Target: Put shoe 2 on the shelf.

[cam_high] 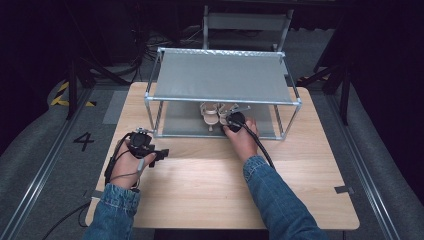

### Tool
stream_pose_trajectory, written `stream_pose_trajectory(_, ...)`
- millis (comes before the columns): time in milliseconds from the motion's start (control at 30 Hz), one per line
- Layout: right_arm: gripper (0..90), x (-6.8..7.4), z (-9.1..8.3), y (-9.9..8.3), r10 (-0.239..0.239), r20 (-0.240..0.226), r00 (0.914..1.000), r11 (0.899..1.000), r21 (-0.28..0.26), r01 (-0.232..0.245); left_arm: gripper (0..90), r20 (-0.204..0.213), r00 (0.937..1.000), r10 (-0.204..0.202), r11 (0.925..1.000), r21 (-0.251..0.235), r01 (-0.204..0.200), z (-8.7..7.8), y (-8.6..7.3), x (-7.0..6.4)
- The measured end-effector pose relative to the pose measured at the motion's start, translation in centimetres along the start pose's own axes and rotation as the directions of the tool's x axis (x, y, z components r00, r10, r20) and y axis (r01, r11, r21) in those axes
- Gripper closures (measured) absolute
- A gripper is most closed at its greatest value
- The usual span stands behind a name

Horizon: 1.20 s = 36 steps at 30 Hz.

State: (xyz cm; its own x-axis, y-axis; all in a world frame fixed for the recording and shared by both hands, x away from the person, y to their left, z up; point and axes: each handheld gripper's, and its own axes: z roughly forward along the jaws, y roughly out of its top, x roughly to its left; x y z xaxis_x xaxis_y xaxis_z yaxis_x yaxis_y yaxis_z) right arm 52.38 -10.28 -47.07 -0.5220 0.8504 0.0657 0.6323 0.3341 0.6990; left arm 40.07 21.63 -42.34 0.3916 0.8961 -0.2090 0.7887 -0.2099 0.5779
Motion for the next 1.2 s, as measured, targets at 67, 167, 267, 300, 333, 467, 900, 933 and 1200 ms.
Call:
stream_pose_trajectory(67, 59.1, 0.2, -0.4, 0.1, -0.018, 0.009, 0.9998, 0.999, 0.027, 0.018, 37.8, -0.003, 1.0, -0.001, 1.0, 0.0, 0.001, -0.2, -0.1, 0.0)
stream_pose_trajectory(167, 45.6, 0.3, -1.2, 0.1, -0.045, 0.008, 0.9989, 0.999, 0.0, 0.045, 37.8, -0.005, 1.0, 0.007, 1.0, -0.003, -0.007, -0.3, 0.0, -0.2)
stream_pose_trajectory(267, 43.3, 0.4, -2.5, 0.2, -0.044, 0.009, 0.999, 0.999, -0.02, 0.044, 37.7, 0.001, 1.0, 0.01, 0.9999, -0.003, -0.01, -0.3, 0.1, -0.5)
stream_pose_trajectory(300, 43.4, 0.3, -2.8, 0.1, -0.047, 0.014, 0.9988, 0.999, -0.022, 0.047, 37.7, 0.001, 1.0, 0.007, 1.0, -0.004, -0.007, -0.3, 0.1, -0.5)
stream_pose_trajectory(333, 43.3, 0.4, -3.2, 0.1, -0.038, 0.011, 0.9992, 0.999, -0.018, 0.038, 37.7, -0.001, 0.9999, 0.012, 0.9999, -0.001, -0.012, -0.3, 0.1, -0.5)
stream_pose_trajectory(467, 43.3, 0.4, -4.7, -0.2, -0.05, -0.005, 0.9988, 0.998, -0.026, 0.05, 37.7, 0.005, 0.9999, 0.01, 1.0, 0.001, -0.01, -0.2, 0.2, -0.6)
stream_pose_trajectory(900, 39.7, -0.1, -12.0, -1.2, -0.069, -0.04, 0.9968, 0.997, -0.044, 0.067, 37.5, 0.007, 0.9999, 0.014, 0.9999, 0.004, -0.014, 0.1, 0.4, -0.8)
stream_pose_trajectory(933, 39.3, -0.4, -12.6, -1.3, -0.067, -0.038, 0.997, 0.997, -0.047, 0.065, 37.5, 0.007, 0.9998, 0.017, 0.9998, 0.006, -0.017, 0.0, 0.4, -0.8)
stream_pose_trajectory(1200, 37.6, -2.9, -16.3, -3.2, -0.062, -0.031, 0.9976, 0.998, -0.035, 0.061, 35.7, 0.064, 0.9968, 0.047, 0.9989, 0.0, -0.047, -0.7, 0.6, -0.5)
